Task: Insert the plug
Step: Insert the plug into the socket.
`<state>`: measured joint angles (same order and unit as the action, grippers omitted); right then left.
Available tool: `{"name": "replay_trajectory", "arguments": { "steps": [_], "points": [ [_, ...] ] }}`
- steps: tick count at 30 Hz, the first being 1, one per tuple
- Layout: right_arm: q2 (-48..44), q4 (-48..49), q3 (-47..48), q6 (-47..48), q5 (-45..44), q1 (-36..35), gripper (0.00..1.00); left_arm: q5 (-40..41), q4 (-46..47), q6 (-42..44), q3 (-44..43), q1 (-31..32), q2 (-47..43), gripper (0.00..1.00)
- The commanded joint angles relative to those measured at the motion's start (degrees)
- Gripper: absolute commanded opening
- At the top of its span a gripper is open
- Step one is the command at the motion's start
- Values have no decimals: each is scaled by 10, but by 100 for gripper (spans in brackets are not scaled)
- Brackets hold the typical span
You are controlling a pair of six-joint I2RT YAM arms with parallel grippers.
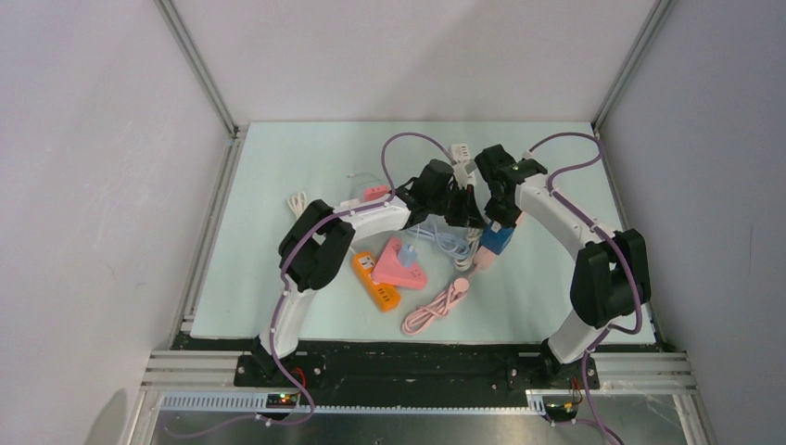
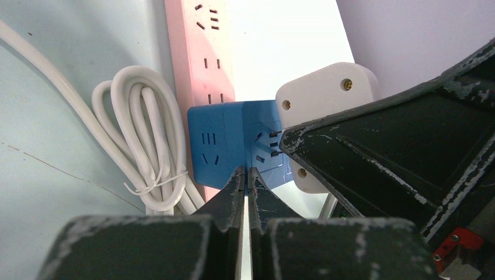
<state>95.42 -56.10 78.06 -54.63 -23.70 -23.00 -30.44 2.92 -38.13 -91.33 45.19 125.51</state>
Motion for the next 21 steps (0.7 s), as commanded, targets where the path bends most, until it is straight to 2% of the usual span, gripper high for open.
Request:
{"name": "replay_trajectory", "arguments": {
  "steps": [1,10,17,21],
  "points": [
    [55,-14,-46,-25,22,-11,0,-10,-9,1,-16,3,16,2],
    [44,-3,-87,-35,44,-13,0,-12,-9,4,-16,3,17,0],
    [-7,4,-121,-32,44,-7,0,-18,-9,2,-19,3,20,0],
    [-36,39,-151,-19,62,2,0,-19,-9,2,-22,5,21,0]
  ]
}}
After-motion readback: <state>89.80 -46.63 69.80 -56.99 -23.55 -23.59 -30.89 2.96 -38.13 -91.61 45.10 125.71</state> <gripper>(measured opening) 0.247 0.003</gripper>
